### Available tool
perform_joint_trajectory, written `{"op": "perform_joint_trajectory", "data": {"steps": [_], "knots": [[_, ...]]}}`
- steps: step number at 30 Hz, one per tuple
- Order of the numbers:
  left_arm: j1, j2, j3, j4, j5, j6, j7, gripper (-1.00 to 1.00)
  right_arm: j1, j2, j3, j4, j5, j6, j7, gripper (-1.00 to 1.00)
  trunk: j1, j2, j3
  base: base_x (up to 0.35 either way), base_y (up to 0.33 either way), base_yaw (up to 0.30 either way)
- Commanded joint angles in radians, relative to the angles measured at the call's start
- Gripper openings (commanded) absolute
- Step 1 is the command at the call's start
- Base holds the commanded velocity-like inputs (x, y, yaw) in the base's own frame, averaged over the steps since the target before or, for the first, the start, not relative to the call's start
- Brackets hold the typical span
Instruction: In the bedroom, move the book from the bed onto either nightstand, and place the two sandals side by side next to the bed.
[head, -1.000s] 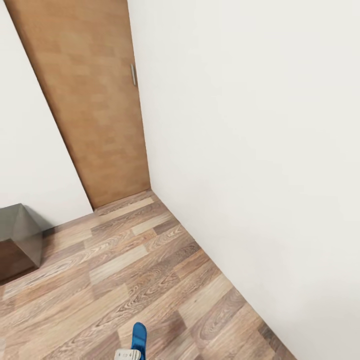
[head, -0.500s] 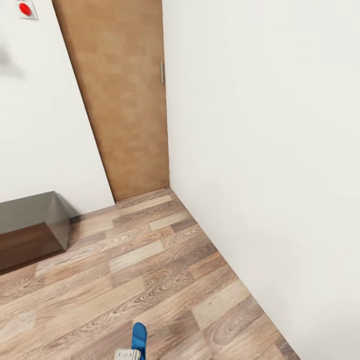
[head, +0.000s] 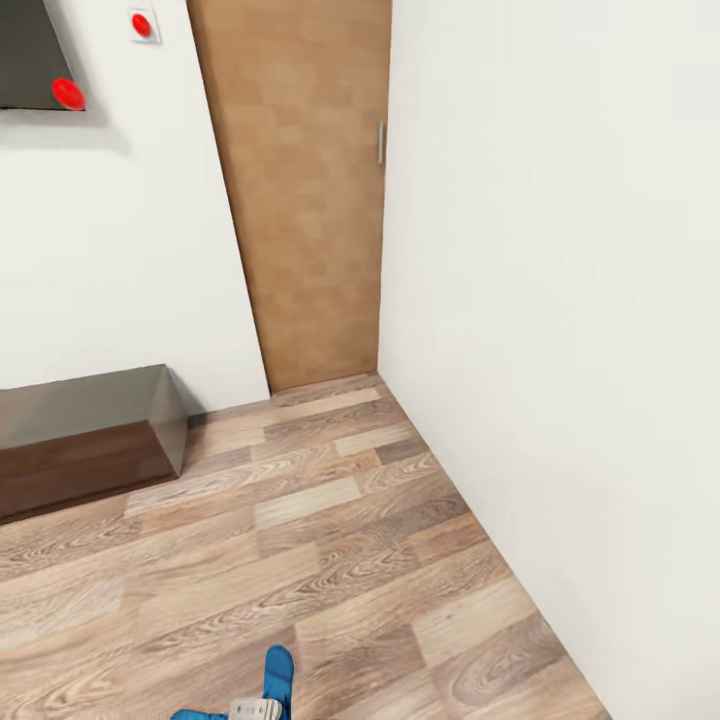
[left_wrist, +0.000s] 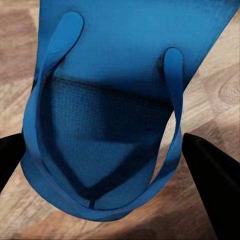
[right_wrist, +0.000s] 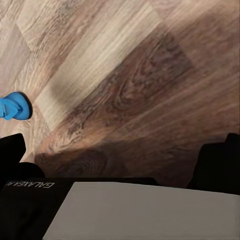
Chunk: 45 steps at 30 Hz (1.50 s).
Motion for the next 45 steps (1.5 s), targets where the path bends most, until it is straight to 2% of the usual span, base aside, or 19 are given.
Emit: {"op": "perform_joint_trajectory", "data": {"steps": [1,45], "knots": [[-0.001,0.0,0.009,0.001,-0.011,-0.004,-0.002,-1.0,0.0,0.0,-0.002,0.0,-0.009,0.01,0.004,1.0,0.0,0.0,-0.001,0.0,0.0,0.277],[-0.001,0.0,0.007,0.001,-0.011,-0.004,-0.002,-1.0,0.0,0.0,-0.002,0.0,-0.009,0.01,0.004,1.0,0.0,0.0,-0.018,0.015,-0.013,0.279]]}}
